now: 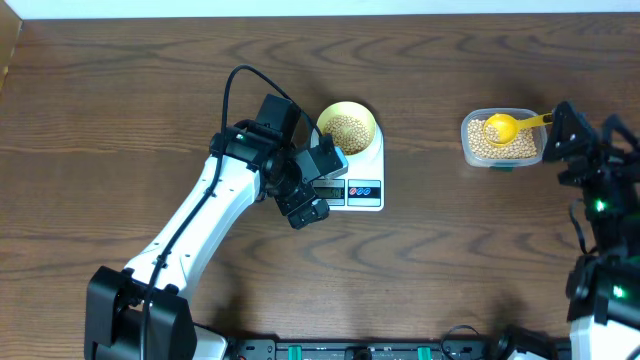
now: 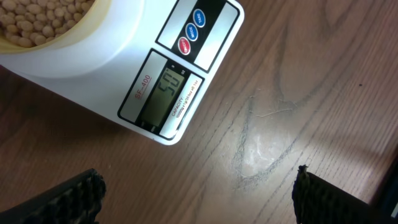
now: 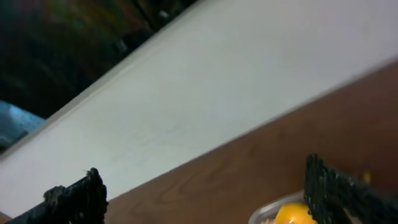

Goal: Scoop item into bowl and weigh 50g on scale

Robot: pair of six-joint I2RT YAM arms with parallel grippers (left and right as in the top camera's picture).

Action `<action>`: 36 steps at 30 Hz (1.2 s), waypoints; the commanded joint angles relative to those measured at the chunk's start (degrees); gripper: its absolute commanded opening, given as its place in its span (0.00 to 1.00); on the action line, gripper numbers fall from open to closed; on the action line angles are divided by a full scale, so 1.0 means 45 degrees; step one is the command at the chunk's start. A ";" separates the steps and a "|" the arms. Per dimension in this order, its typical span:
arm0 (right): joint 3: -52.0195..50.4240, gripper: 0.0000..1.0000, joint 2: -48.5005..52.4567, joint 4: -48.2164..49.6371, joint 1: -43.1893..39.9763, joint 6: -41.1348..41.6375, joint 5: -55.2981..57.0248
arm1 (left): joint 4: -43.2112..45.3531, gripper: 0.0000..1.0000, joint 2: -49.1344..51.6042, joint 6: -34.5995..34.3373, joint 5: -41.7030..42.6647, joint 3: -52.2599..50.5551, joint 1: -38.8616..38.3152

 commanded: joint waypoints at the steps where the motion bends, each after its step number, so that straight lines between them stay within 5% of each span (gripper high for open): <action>1: -0.0039 0.99 0.0811 0.0146 -0.0015 0.2492 0.0107 | -0.0034 0.98 0.0083 0.0083 0.0068 -0.0029 0.0053; 15: -0.0049 0.99 0.5586 0.1175 0.0559 0.3691 -0.2793 | -0.0029 0.98 0.0083 0.0078 0.0068 -0.0029 0.0058; 28: -0.0049 0.99 0.5892 0.0971 0.1331 0.3478 -0.2195 | -0.0029 0.98 0.0083 0.0083 0.0068 -0.0029 0.0058; 33: -0.0053 0.99 0.5892 -0.0797 0.1331 0.2871 -0.0461 | -0.0029 0.98 0.0083 0.0083 0.0068 -0.0029 0.0053; 36: -0.0053 0.99 0.5887 -0.0641 0.1331 0.0515 -0.0369 | -0.0029 0.98 0.0083 0.0083 0.0068 -0.0029 0.0053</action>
